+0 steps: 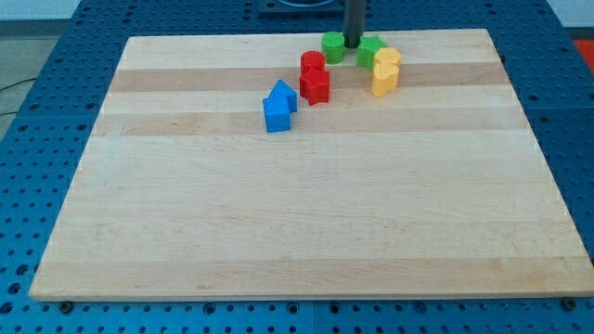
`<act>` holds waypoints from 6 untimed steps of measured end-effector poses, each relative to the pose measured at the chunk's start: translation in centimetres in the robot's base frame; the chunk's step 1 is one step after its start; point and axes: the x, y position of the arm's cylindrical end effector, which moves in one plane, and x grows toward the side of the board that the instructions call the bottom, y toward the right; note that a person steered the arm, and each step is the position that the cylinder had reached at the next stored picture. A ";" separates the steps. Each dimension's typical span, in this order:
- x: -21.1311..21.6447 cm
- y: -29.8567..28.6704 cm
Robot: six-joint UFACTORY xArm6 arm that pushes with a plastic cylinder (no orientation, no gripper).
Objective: Move the green circle to the top left of the red circle
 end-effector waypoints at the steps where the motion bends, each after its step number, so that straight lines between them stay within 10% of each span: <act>1: 0.9 0.7; 6: 2.5 -4.6</act>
